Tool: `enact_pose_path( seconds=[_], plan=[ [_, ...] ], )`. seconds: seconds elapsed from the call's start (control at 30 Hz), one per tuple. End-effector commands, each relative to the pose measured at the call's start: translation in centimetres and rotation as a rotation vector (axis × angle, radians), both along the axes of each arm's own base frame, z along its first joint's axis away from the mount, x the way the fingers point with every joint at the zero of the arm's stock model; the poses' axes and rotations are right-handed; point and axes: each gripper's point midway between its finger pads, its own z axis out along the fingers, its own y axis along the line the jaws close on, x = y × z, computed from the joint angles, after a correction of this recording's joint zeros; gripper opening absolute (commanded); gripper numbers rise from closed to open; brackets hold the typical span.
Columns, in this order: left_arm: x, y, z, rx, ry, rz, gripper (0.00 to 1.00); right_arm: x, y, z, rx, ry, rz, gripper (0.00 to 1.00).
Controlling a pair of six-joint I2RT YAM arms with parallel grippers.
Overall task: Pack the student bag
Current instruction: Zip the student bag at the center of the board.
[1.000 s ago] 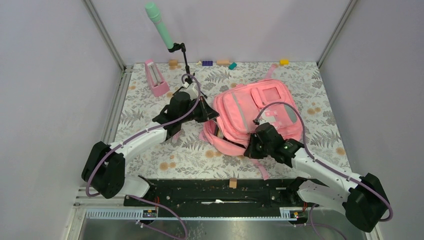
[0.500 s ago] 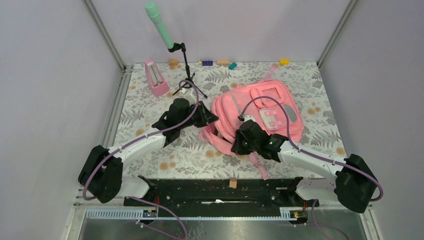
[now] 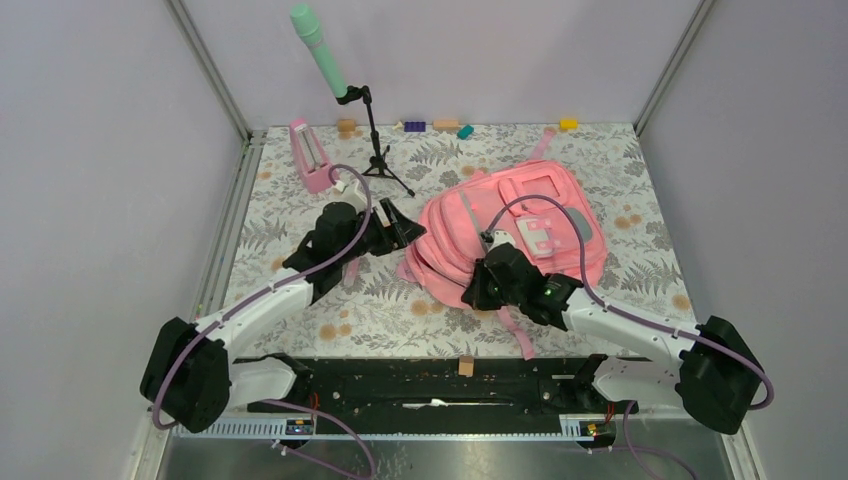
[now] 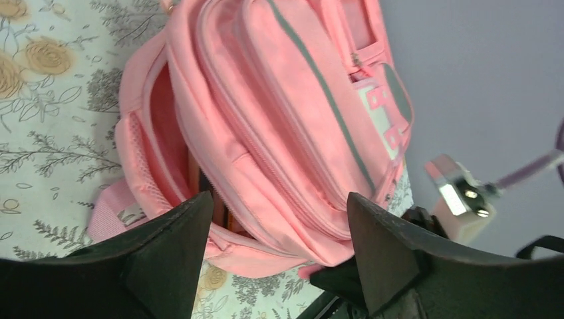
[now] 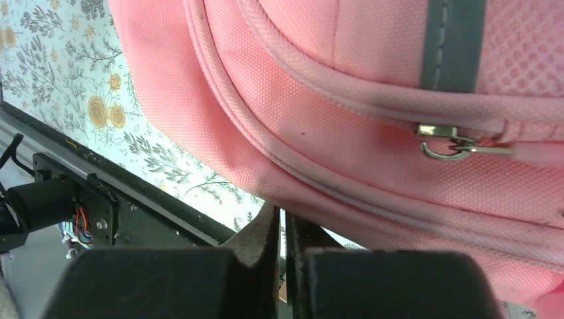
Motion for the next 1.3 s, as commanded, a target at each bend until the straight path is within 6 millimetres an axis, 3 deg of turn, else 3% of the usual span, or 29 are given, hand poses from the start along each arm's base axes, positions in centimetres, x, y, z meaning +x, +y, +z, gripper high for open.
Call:
enact_pose_path(
  seconds=[0.0,0.07,0.1,0.37,0.63,0.9,1.27],
  plan=[
    [1.4,-0.2,-1.3,0.012,0.025,-0.004,0.7,1.1,1.8,4.0,0.141,-0.105,-0.002,0.0],
    [1.9,-0.5,-1.9,0.004,0.04,-0.01,0.54,0.9,1.7,3.8,0.139,-0.1,-0.002,0.0],
    [2.2,-0.7,-2.1,0.003,0.043,-0.016,0.51,0.9,1.6,3.7,0.136,-0.098,-0.001,0.0],
    [3.9,-1.7,-4.1,0.01,0.093,-0.029,0.5,0.5,1.2,3.0,0.12,-0.084,0.002,0.0],
    [3.8,-2.7,-5.1,-0.021,0.115,-0.071,0.0,0.9,1.4,3.6,0.067,-0.111,0.033,0.0],
    [2.9,-2.6,-5.0,-0.058,0.11,-0.04,0.0,1.6,4.4,5.2,0.007,-0.158,0.109,0.0],
    [1.6,-4.4,-4.4,-0.116,0.113,-0.049,0.0,4.0,9.4,6.3,-0.016,-0.197,0.18,0.0]
  ],
)
